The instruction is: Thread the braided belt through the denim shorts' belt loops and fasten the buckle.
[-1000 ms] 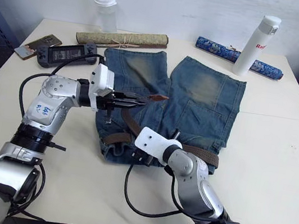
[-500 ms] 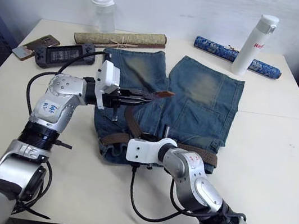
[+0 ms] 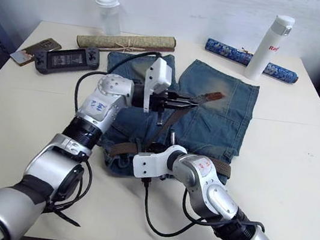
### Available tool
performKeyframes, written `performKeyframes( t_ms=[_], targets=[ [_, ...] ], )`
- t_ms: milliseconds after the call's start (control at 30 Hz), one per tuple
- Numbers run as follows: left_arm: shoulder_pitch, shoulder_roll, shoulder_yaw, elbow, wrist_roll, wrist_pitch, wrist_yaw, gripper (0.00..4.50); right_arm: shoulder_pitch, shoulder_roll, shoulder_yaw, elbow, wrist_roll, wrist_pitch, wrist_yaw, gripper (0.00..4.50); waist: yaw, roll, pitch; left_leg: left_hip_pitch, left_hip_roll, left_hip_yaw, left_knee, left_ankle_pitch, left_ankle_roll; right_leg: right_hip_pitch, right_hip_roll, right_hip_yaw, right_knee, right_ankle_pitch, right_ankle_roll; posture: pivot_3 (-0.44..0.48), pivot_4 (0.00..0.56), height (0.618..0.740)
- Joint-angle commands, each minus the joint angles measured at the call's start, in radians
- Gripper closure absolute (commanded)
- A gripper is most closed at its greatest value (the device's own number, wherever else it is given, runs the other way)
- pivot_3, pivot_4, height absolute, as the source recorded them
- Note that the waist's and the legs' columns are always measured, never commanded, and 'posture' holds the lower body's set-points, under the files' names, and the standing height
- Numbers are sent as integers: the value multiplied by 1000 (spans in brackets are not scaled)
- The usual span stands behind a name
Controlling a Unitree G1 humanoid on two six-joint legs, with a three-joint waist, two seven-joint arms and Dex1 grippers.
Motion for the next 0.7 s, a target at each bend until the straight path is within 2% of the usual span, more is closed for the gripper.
performKeyframes(
  t_ms=[33,333,700],
  targets=[
    [-215,-152,4,259,39,-95,95,4500,35,-53,140,112,-25,-172,92,4421,0,0,0,0,0,0,0,0,0,0,0,0,0,0,0,0,150,717],
    [-378,-334,23,577,82,-171,137,4500,20,-31,148,142,-55,-276,124,4421,17,0,0,0,-1,0,1,0,0,0,-1,0,0,0,0,0,150,717],
    [-478,-555,25,694,138,-228,158,4500,11,-9,142,177,-47,-376,161,4421,25,1,-2,2,-1,1,2,0,0,1,-1,0,-3,0,0,0,150,717]
  ],
)
